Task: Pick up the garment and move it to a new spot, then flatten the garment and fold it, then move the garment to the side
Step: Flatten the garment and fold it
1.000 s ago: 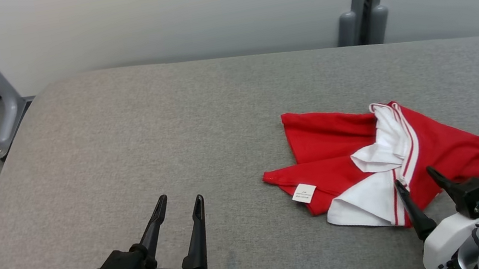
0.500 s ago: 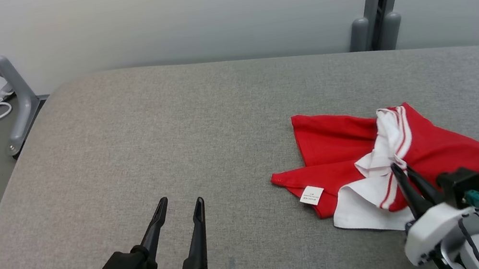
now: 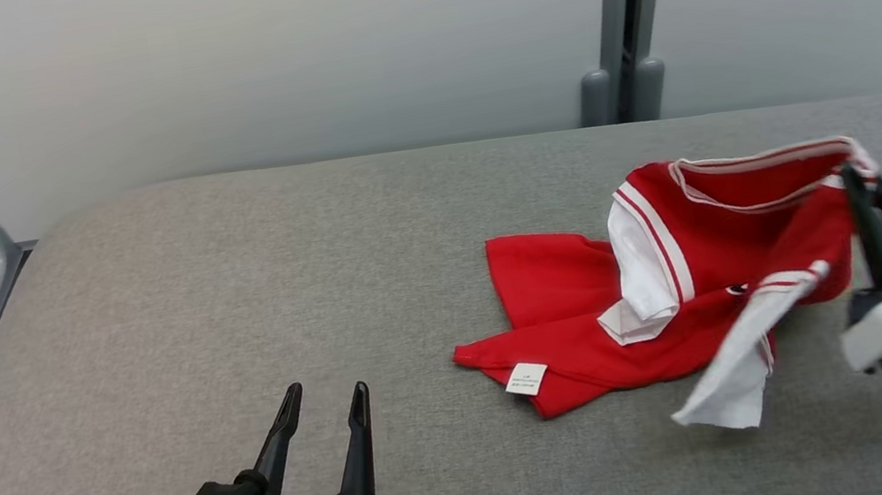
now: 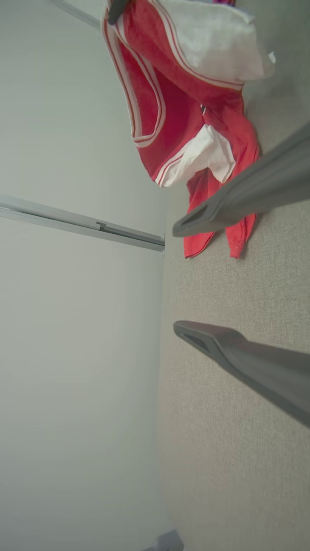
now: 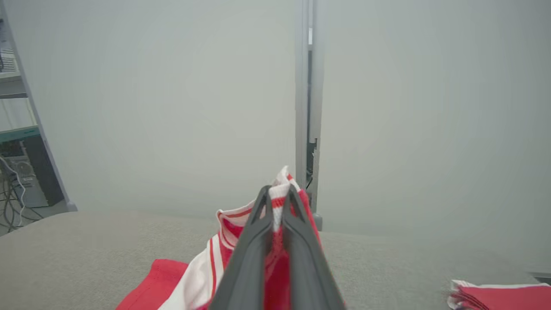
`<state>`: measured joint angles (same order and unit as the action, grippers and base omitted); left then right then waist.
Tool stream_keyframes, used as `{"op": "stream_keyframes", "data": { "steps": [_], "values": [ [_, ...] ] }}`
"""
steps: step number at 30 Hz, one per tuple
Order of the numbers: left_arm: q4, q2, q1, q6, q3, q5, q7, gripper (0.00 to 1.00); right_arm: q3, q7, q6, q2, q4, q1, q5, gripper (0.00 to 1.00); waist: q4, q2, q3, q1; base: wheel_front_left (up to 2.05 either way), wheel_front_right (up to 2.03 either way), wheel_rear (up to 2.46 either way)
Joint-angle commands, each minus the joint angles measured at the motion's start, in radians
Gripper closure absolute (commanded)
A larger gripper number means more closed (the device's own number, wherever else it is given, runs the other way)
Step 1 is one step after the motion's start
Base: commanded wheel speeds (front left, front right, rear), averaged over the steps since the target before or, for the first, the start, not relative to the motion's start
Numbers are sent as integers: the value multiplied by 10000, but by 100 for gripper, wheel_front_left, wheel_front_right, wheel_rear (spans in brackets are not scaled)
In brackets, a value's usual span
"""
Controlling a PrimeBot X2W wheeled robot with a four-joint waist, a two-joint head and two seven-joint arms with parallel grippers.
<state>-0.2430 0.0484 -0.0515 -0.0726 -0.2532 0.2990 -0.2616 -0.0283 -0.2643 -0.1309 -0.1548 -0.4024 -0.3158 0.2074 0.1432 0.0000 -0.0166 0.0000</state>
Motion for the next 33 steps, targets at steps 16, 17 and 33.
{"op": "stream_keyframes", "data": {
  "steps": [16, 17, 33],
  "values": [
    [21, 43, -198, -61, 74, -60, -26, 0, 1178, 218, 1, -354, -3914, 596, 842, 0, -752, 0, 198, 0, 0, 0, 0],
    [14, 46, -211, -70, 92, -72, -25, 0, 1121, 181, 1, -292, -3958, 490, 848, 0, -771, 0, 209, 0, 0, 0, 0],
    [74, 43, -169, -127, 177, -96, -25, 0, -1131, -11, 3, -329, 306, 771, 1304, 0, -394, 0, 50, 0, 0, 0, 0]
  ]
}}
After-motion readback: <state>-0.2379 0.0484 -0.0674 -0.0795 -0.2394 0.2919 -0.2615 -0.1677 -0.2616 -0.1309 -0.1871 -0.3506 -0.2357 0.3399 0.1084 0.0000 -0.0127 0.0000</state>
